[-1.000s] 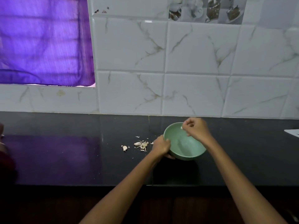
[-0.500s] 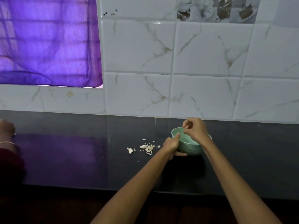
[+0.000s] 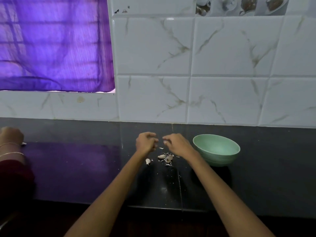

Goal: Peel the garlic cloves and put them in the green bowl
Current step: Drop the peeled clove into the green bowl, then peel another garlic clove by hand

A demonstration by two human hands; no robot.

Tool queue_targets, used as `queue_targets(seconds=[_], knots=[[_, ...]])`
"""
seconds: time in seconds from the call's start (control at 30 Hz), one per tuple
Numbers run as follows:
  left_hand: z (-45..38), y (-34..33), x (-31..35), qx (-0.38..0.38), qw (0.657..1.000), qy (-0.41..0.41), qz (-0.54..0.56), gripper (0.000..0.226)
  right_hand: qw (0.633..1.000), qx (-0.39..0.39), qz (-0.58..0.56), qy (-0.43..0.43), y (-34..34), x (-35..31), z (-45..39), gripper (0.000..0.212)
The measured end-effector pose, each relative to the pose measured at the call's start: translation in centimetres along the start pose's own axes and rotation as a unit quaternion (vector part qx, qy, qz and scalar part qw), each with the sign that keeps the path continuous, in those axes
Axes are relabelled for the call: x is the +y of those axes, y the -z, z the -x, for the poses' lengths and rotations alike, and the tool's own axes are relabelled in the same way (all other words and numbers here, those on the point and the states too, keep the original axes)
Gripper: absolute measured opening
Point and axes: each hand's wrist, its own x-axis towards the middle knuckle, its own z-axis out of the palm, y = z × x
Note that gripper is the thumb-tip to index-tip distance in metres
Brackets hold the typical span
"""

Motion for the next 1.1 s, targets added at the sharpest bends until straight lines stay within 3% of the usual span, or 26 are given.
queue_targets(seconds=[0.1,0.2,0.3,0.4,0.47,0.57,0.8,0.93,1.1], knots=[[-0.5,0.5,-2.8,0.014,0.989,-0.06,-0.134,0.026,0.997,-0.062,0.029,-0.019,-0.9,0.8,0.1,0.04],[-0.4,0.2,-3.9,-0.033,0.975,-0.117,-0.186,0.026,0.994,-0.095,0.051,-0.025,-1.8,1.6,0.4,0.023],[-0.6,-0.2,-3.7,-0.017,0.975,-0.173,-0.138,0.018,0.998,-0.057,0.004,-0.021,-2.3,2.7,-0.2,0.015],[-0.1,-0.6,-3.1,-0.059,0.979,-0.188,-0.056,0.013,0.993,0.024,-0.111,-0.04,-2.4,3.3,-0.7,0.007],[0.1,-0.8,-2.9,-0.089,0.976,-0.193,-0.037,0.012,0.978,0.07,-0.193,-0.044,-2.6,3.6,-0.8,0.021],[0.1,-0.8,-2.9,-0.1,0.975,-0.192,-0.04,0.006,0.96,0.07,-0.267,-0.039,-2.7,3.7,-0.5,0.014],[-0.1,-0.8,-2.7,-0.092,0.984,-0.089,0.125,0.01,0.863,0.126,-0.484,-0.073,-2.9,3.2,-0.3,0.016],[0.2,-0.7,-2.3,-0.087,0.978,-0.081,0.171,0.008,0.862,0.087,-0.493,-0.074,-3.0,3.0,-0.1,0.01],[0.5,-1.0,-2.0,-0.105,0.973,-0.07,0.193,0.009,0.843,0.123,-0.521,-0.057,-2.8,3.0,0.1,0.01]])
